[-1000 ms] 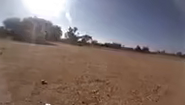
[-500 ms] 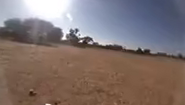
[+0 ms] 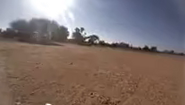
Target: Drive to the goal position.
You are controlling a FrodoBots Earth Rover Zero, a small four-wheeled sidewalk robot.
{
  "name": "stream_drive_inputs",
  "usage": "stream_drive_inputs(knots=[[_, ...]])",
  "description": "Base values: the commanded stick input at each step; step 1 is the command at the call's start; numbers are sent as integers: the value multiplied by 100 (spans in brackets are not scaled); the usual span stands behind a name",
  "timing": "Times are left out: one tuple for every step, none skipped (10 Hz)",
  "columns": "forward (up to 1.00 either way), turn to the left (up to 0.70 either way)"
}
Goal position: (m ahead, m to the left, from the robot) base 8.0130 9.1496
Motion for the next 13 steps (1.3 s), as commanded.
stream_drive_inputs(knots=[[70,0],[70,0],[70,0],[70,0],[70,0],[70,0],[70,0],[70,0],[70,0],[70,0],[70,0],[70,0],[70,0]])
